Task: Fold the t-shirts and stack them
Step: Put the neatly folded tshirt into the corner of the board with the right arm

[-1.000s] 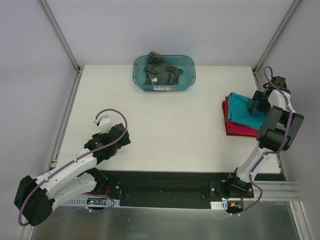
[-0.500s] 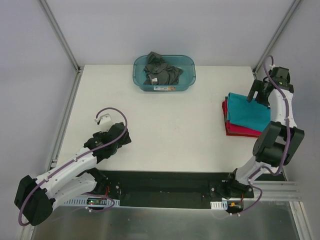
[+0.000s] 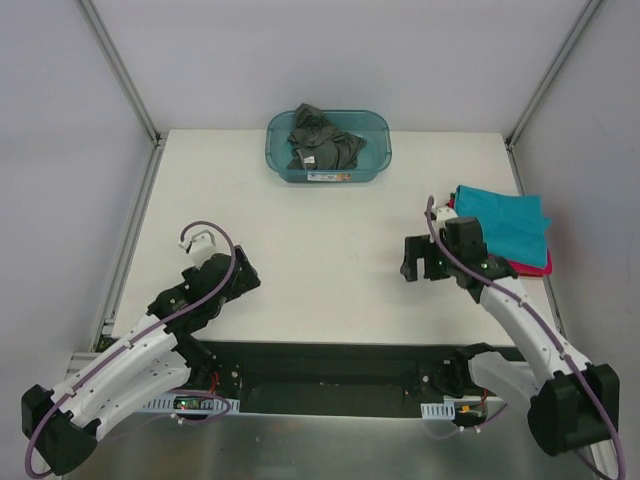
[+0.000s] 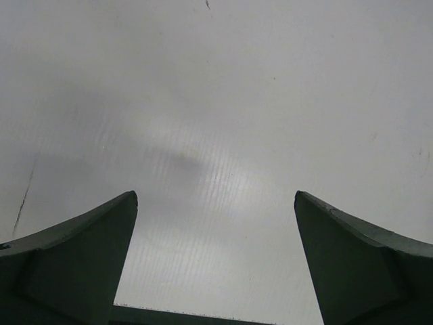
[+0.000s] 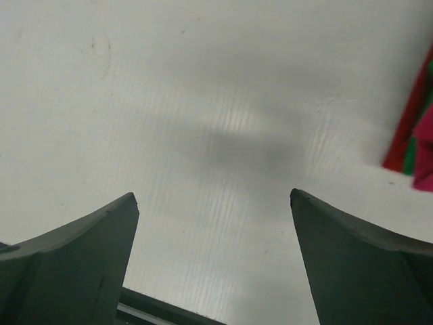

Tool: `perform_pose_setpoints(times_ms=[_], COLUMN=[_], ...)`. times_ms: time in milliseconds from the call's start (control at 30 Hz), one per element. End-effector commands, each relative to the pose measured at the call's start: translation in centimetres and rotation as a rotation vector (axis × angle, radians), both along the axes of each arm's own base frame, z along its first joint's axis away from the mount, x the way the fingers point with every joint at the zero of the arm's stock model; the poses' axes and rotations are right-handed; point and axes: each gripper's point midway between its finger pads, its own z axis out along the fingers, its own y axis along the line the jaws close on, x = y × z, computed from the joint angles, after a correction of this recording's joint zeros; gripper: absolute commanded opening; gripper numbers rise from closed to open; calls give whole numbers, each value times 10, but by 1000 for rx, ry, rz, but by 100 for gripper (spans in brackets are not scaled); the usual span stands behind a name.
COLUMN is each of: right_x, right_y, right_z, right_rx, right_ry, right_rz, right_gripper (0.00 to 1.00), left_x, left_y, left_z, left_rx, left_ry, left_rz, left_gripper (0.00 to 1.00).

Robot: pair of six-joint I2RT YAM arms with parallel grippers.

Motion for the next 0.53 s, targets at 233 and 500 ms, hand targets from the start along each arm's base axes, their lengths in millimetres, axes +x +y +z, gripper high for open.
perform_pose_setpoints(times_ms=[233, 500], right_x=[-22, -19], right_y=[21, 18], right_z=[0, 6], right_rx=[203, 225], right_ry=[-224, -234], right_rz=[28, -27], right_gripper=[96, 96], left_x=[-5, -6], left_y=[-9, -13], left_z=[3, 3], left_rx=[-9, -43], left_ry=[-6, 8], left_rz=[-103, -93], left_gripper=[99, 99])
